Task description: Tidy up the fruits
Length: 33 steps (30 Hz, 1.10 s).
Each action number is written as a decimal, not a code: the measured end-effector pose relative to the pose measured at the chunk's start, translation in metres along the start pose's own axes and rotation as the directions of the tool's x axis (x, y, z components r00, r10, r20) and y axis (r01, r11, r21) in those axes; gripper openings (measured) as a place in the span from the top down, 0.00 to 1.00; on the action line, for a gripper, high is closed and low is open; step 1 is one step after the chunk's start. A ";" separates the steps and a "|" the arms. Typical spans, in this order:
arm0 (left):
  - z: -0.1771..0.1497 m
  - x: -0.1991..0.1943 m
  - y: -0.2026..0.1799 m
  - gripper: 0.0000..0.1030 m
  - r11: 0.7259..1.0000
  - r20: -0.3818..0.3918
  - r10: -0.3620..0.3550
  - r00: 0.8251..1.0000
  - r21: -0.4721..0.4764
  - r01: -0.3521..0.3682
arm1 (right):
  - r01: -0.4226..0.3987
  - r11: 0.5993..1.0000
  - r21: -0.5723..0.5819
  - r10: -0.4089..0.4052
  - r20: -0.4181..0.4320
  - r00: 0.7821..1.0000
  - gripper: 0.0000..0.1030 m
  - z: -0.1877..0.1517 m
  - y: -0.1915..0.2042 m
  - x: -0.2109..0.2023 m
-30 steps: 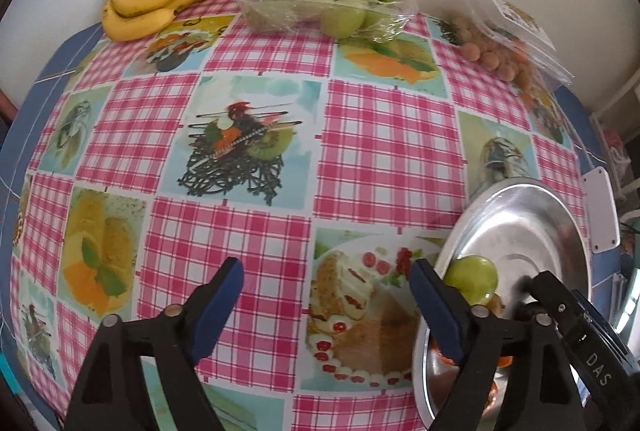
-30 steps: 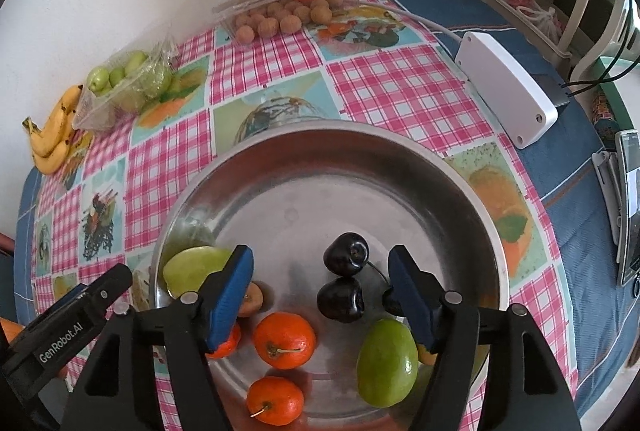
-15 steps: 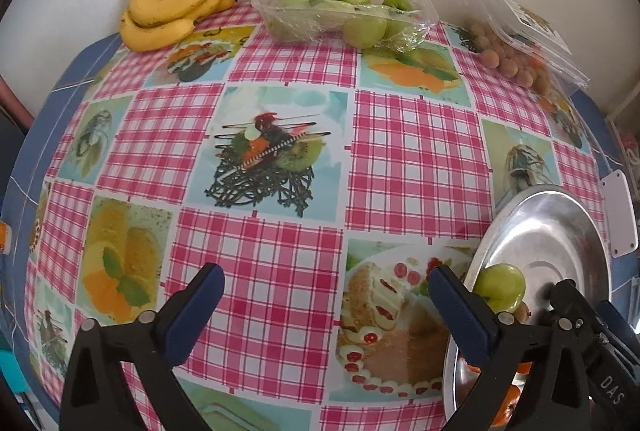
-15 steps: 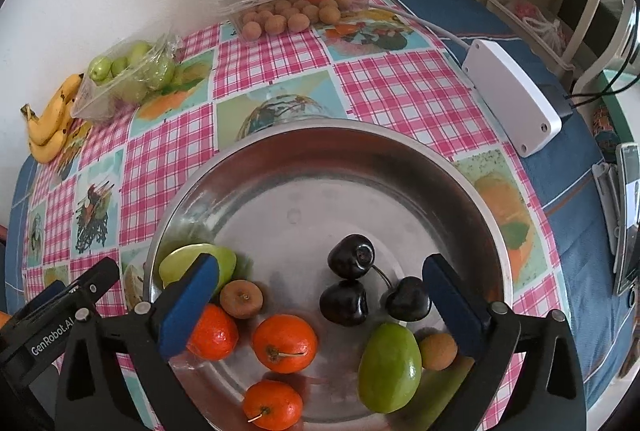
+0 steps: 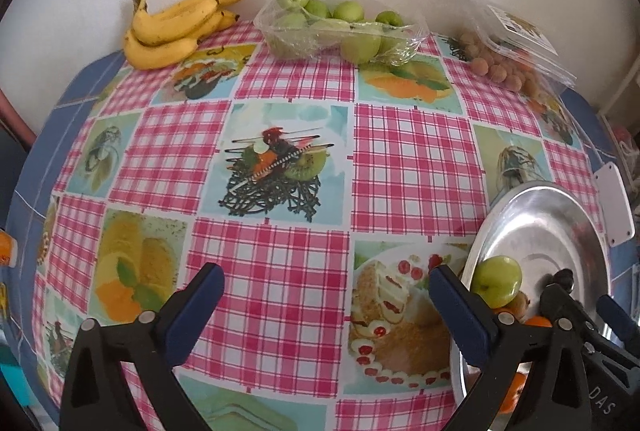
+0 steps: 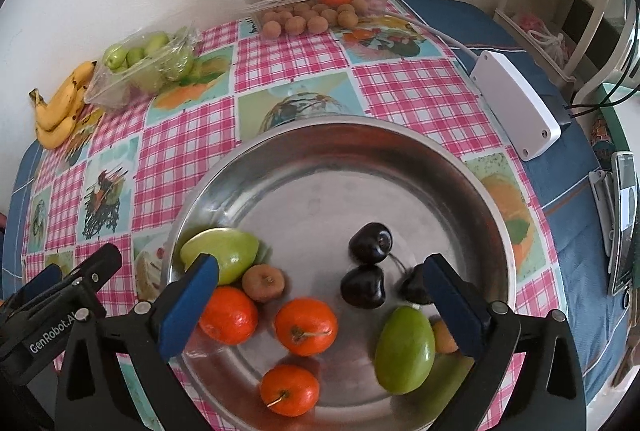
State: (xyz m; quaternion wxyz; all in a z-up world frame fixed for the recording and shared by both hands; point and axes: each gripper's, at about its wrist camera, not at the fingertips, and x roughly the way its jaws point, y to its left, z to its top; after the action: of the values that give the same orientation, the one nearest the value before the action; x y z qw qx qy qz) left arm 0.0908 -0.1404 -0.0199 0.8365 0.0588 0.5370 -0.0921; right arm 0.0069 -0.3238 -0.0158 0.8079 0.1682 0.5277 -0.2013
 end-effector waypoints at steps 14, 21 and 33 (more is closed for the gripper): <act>-0.027 -0.027 0.018 0.00 0.998 0.064 0.032 0.997 0.046 -0.034 | -0.010 1.000 -0.017 0.011 0.019 1.000 0.01 -0.031 0.015 -0.021; -0.050 -0.041 0.034 0.00 0.992 0.087 0.120 0.989 0.034 -0.123 | -0.002 0.999 -0.048 0.003 0.040 0.999 0.01 -0.055 0.023 -0.037; -0.087 -0.061 0.059 0.00 0.979 0.079 0.186 0.979 0.069 -0.192 | 0.018 0.995 -0.096 -0.016 0.030 0.999 0.01 -0.101 0.031 -0.045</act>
State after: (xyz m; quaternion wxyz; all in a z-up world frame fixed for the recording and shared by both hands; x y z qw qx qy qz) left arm 0.0016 -0.0603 -0.0009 0.8574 0.1382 0.4945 -0.0347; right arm -0.0734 -0.2414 -0.0116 0.8210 0.1216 0.5264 -0.1849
